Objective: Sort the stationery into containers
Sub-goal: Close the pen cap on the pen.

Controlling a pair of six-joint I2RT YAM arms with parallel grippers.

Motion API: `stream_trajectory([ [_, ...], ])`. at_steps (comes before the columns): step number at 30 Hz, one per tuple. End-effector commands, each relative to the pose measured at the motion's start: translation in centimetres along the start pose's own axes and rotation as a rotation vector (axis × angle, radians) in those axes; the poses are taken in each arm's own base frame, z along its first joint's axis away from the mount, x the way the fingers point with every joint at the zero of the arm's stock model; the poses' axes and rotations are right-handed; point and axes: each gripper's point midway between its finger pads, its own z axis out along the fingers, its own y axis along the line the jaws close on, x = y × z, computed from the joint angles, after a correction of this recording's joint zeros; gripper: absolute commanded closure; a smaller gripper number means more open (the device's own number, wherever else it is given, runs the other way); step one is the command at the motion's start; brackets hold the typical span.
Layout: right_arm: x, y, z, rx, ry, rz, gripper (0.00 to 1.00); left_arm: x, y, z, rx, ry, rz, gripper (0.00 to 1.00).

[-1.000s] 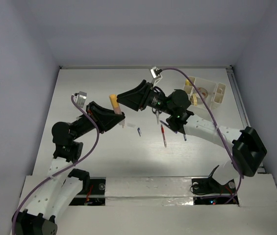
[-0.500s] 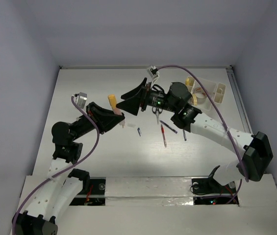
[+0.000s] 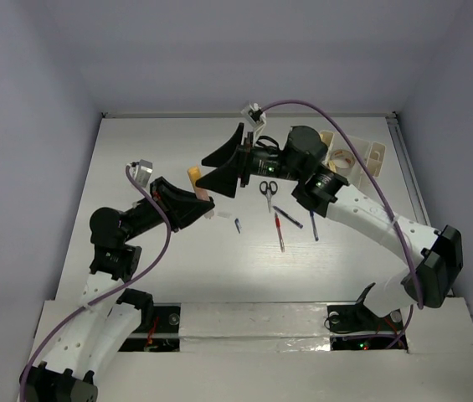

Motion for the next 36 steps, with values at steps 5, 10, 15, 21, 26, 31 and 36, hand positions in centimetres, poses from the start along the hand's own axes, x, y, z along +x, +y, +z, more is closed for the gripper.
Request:
stream_trajectory([
  [5,-1.6,0.8,1.6,-0.041,0.011,-0.038,0.06,0.1,-1.0,0.0,0.049,0.006,0.049,1.00],
  [10,-1.3,0.7,2.1,-0.062,0.015,-0.014,0.21,0.3,-1.0,0.1,0.053,0.012,0.043,1.00],
  [15,-0.6,0.5,2.1,-0.062,0.034,0.003,0.40,0.3,-0.8,0.2,0.047,0.009,0.047,1.00],
  [21,0.4,0.4,1.4,-0.057,0.046,0.014,0.86,-0.5,-1.0,0.4,0.043,-0.007,0.064,1.00],
  [26,2.5,0.2,0.5,-0.064,0.079,0.031,1.00,-2.1,-2.3,0.6,0.068,-0.039,0.096,1.00],
  [31,4.7,1.1,-0.5,-0.155,0.105,0.029,1.00,-4.3,-4.7,0.8,0.116,-0.070,0.149,1.00],
  [36,7.0,2.3,-1.4,-0.271,0.139,0.066,1.00,-6.6,-8.5,0.6,0.216,-0.102,0.189,1.00],
])
